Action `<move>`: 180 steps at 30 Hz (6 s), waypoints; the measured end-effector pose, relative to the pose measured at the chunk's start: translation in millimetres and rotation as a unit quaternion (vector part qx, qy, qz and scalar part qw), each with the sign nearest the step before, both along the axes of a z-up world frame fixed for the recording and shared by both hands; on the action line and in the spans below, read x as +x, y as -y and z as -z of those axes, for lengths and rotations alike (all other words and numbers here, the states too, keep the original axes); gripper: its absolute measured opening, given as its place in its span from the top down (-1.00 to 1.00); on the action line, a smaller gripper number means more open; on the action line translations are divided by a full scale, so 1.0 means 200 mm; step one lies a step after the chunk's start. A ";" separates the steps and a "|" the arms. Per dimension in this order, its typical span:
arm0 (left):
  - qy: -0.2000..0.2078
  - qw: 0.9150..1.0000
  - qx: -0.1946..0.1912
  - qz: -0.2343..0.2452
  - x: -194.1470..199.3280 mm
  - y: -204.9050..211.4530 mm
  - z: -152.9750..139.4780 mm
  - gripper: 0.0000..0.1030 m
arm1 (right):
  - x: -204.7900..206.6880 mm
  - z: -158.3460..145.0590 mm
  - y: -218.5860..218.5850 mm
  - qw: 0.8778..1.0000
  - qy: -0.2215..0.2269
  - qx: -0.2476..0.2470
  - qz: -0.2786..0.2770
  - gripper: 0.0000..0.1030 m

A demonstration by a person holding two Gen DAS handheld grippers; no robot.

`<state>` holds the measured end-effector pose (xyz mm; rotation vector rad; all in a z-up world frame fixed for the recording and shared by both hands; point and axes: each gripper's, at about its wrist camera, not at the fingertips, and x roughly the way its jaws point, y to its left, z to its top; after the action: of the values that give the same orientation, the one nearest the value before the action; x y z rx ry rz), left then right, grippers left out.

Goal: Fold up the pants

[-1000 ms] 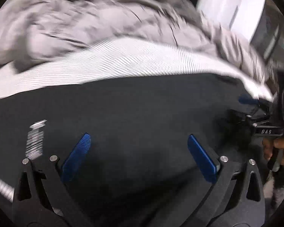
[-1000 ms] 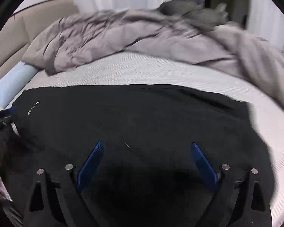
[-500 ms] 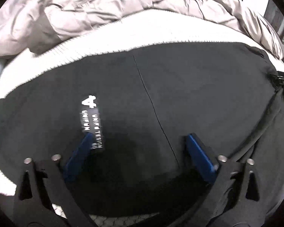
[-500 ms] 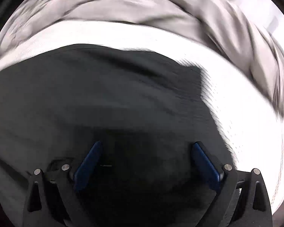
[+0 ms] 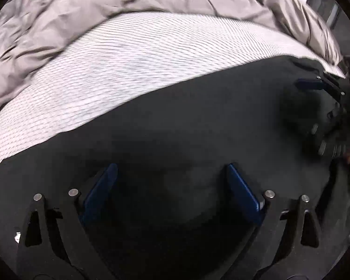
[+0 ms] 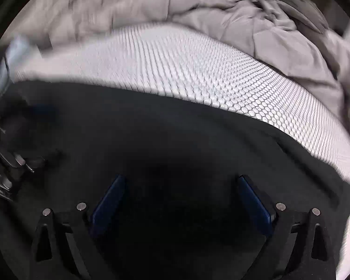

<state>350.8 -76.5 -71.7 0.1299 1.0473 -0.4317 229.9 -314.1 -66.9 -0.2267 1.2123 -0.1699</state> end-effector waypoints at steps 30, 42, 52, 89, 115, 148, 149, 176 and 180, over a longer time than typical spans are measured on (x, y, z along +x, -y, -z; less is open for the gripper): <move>0.077 0.923 -0.057 -0.373 -1.49 -1.84 -0.39 -0.87 | -1.70 -0.76 0.58 0.949 0.204 0.026 0.240 -0.95; 0.030 0.890 -0.215 -0.402 -1.78 -1.81 -0.03 -0.02 | -2.15 -0.56 0.36 0.922 0.240 0.149 0.265 -0.95; 0.031 0.888 -0.215 -0.406 -1.79 -1.78 -0.02 0.03 | -2.24 -0.50 0.35 0.911 0.241 0.178 0.282 -0.95; 0.111 0.884 -0.176 -0.419 -0.82 -1.93 -0.56 0.99 | -1.51 -0.94 0.66 0.870 0.341 0.210 0.286 0.78; -0.046 0.909 -0.223 -0.349 -0.60 -1.26 -0.06 0.17 | -1.18 -0.63 0.38 0.908 0.277 0.182 0.256 -0.59; 0.005 0.831 -0.307 -0.464 -0.69 -1.62 0.05 0.43 | -1.37 -0.48 0.48 0.882 0.277 0.242 0.296 -0.59; 0.004 0.830 -0.303 -0.468 -0.66 -1.63 0.07 0.86 | -1.36 -0.47 0.48 0.881 0.277 0.244 0.296 -0.59; 0.034 0.880 -0.210 -0.424 -1.27 -1.71 -0.08 0.82 | -1.77 -0.38 0.54 0.836 0.292 0.317 0.339 0.65; 0.026 0.868 -0.211 -0.448 -1.44 -1.77 -0.09 0.41 | -1.83 -0.33 0.55 0.842 0.266 0.310 0.353 0.22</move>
<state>62.4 277.7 -53.3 -0.7190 0.8286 0.2033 -136.2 -424.7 -0.4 0.8120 0.6839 -0.4355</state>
